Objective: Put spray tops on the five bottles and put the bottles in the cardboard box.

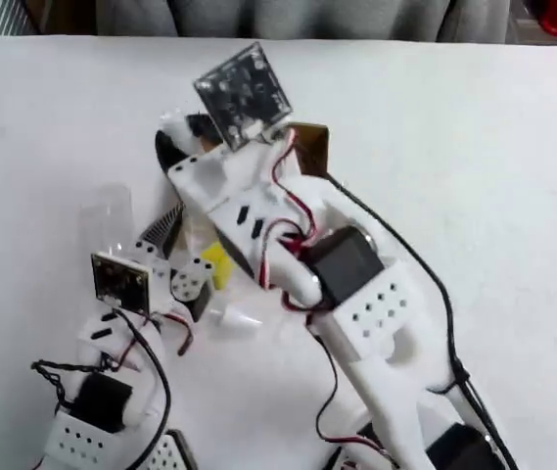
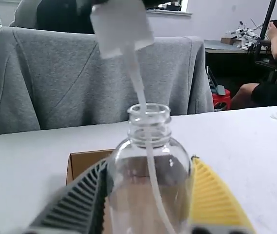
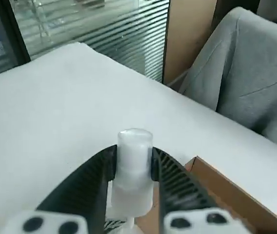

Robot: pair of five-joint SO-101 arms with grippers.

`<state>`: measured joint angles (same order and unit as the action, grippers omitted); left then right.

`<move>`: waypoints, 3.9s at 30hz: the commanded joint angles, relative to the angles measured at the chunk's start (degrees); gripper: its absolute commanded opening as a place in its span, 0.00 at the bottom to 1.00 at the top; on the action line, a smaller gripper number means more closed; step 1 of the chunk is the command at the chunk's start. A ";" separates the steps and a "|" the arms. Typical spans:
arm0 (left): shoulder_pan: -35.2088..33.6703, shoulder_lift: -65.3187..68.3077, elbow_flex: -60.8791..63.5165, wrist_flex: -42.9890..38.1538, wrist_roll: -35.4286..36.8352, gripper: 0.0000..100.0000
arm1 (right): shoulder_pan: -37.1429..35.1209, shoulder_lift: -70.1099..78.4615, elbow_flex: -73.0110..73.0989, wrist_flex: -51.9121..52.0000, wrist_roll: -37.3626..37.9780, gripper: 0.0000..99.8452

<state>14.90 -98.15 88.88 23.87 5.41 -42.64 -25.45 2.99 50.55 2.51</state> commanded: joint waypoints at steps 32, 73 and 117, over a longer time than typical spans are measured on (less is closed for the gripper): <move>-0.66 -1.54 -2.02 -2.02 0.62 0.02 | 0.48 1.45 -23.03 23.34 -1.32 0.14; -0.75 -1.54 -1.76 -2.11 0.53 0.02 | 7.16 10.24 -26.37 21.85 -1.05 0.02; -9.54 34.07 -18.11 -11.69 6.33 0.02 | -0.31 -37.76 59.43 -23.34 -0.53 0.02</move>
<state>7.34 -68.97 77.45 15.08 11.03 -40.00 -61.76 59.60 34.11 1.19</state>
